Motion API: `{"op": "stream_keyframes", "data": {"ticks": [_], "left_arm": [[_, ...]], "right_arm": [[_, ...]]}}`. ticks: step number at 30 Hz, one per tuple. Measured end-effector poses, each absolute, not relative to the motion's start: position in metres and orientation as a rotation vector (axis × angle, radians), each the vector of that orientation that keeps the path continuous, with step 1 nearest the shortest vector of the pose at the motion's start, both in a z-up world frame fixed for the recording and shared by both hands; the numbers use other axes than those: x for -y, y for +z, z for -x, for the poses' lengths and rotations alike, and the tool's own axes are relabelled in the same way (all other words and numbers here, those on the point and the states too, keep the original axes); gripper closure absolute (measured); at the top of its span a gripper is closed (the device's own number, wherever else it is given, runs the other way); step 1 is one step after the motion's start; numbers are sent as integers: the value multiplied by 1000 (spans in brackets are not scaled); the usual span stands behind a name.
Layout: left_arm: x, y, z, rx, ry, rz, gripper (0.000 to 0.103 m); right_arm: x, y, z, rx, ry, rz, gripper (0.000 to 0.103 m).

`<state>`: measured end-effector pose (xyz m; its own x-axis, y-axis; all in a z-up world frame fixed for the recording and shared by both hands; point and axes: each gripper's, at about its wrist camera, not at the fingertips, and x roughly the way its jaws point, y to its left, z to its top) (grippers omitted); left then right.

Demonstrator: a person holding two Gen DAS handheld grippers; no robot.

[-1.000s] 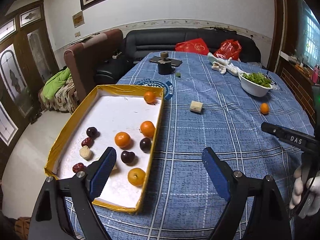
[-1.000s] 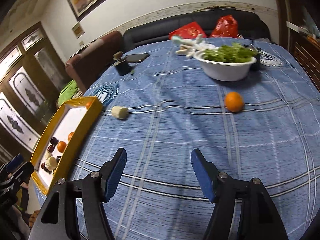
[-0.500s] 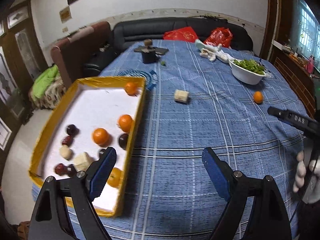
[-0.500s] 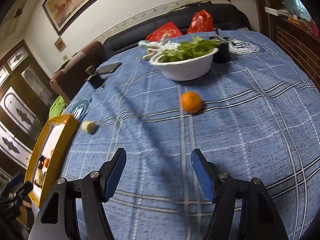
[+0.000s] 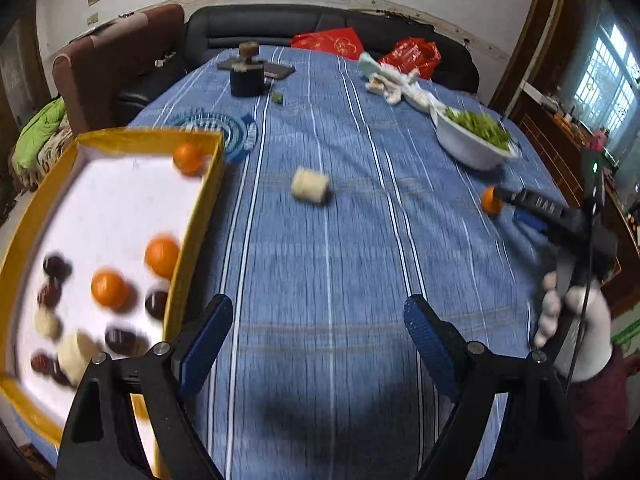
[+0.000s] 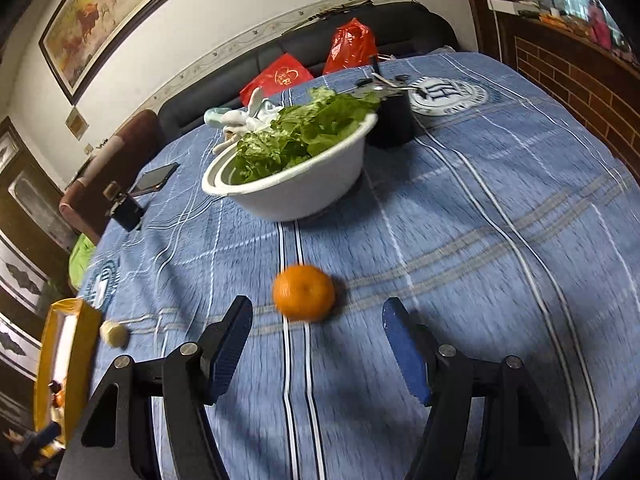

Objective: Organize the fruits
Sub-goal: 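Grasp the white chunk with the left tool while the right grasps the orange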

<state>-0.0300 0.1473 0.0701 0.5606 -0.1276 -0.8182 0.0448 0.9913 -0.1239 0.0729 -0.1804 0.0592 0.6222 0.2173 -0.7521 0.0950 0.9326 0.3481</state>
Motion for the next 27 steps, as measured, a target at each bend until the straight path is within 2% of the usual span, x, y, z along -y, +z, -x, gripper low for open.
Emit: {"op": "stream_keyframes", "data": {"ticks": [9,10,11,12,15,17,19,21,23,27], "left_arm": [[-130,41,-63,-1013,-102,51,16],[-128,38,-70,-1011,-101,44,16],[-126,35,-81,-1006,-95,29,16],[-125,32,-88,-1003,-84,13,16],[-124,21,-104,-1008,-51,-54,16],[-123,15,-107,-1020,-49,-80,16],[-122,12,-107,-1024,-69,-87,24],[-120,8,-105,-1031,-90,-103,59],[-119,9,-102,-1021,-105,-99,72],[-119,13,-94,-1018,-109,-81,72]], "right_arm": [[154,47,-97,-923,104,-235,33],[153,47,-97,-919,99,-230,35],[153,46,-97,-919,102,-230,46],[153,46,-97,-918,103,-225,51],[156,46,-96,-918,111,-240,63],[158,46,-95,-918,117,-252,63],[159,46,-94,-919,121,-256,63],[160,47,-93,-920,129,-267,63],[163,48,-91,-923,152,-298,63],[167,50,-87,-921,203,-377,63]]}}
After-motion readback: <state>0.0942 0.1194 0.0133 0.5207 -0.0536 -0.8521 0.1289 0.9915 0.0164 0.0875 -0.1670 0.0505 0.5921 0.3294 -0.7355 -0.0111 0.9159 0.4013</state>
